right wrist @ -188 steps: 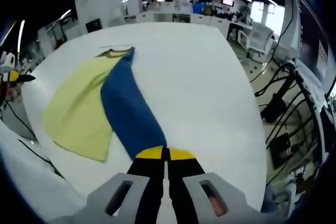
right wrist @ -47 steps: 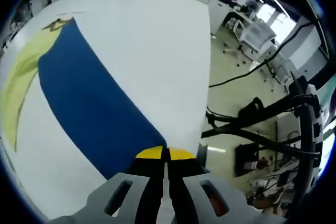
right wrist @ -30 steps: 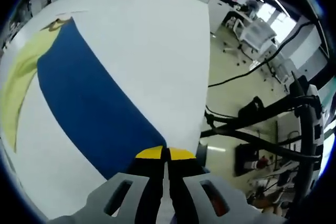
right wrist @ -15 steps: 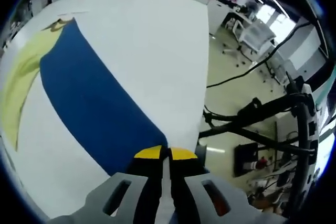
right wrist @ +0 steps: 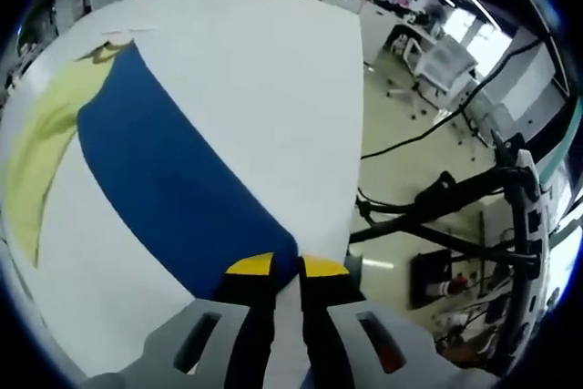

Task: Fold the garment on the visible template until the final outline fits inside the template.

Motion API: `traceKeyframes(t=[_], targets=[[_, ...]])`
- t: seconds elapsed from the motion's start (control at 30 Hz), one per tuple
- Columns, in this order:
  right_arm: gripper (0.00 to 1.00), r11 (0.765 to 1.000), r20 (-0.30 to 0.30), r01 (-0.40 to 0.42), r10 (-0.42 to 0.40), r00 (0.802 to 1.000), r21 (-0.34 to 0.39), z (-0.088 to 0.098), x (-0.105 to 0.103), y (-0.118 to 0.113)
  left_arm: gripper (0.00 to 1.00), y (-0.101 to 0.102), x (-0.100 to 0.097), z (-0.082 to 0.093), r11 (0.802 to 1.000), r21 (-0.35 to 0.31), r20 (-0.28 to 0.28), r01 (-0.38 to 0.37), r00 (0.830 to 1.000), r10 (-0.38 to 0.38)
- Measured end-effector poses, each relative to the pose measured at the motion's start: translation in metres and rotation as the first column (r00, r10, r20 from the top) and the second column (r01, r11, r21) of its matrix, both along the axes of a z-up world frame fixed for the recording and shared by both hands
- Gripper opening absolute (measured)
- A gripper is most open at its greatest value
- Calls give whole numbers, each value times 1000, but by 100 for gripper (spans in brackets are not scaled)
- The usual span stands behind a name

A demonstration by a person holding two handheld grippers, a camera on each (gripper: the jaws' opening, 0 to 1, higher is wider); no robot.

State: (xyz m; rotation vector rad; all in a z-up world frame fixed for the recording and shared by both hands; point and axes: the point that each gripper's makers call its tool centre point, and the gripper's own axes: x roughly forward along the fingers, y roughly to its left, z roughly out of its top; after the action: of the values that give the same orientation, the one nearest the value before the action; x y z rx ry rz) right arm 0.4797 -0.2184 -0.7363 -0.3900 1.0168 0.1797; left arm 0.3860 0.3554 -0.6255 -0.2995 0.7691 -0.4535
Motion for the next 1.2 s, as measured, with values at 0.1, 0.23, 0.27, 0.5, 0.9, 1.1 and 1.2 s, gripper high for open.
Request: traceKeyframes(t=[0.1,0.23,0.27,0.5,0.9,1.1,1.2], targets=[[13,1000,2,-6,6,1000,5,2,-2,3,97,0,1,-1,1000,-3,2,-2,1000,2],[15,1000,7,-7,7,1000,11,5,-4,5,97,-4,0,-1,1000,-13,5,8,1000,-8],[16,1000,10,-2,2,1000,17,6,-4,5,97,-4,-1,-1,1000,-13,5,11,1000,-11],[23,999,33,-9,7,999,47,14,-7,14,97,-4,-2,0,1000,-17,11,22,1000,-22],[28,997,64,-41,36,997,71,25,-14,38,97,2,-8,3,999,-15,19,32,999,-32],[32,994,86,-63,55,995,88,33,-18,54,97,5,-9,4,999,-15,21,40,999,-40],[33,993,99,-78,68,993,94,37,-19,62,97,5,-9,5,999,-17,25,44,999,-43]])
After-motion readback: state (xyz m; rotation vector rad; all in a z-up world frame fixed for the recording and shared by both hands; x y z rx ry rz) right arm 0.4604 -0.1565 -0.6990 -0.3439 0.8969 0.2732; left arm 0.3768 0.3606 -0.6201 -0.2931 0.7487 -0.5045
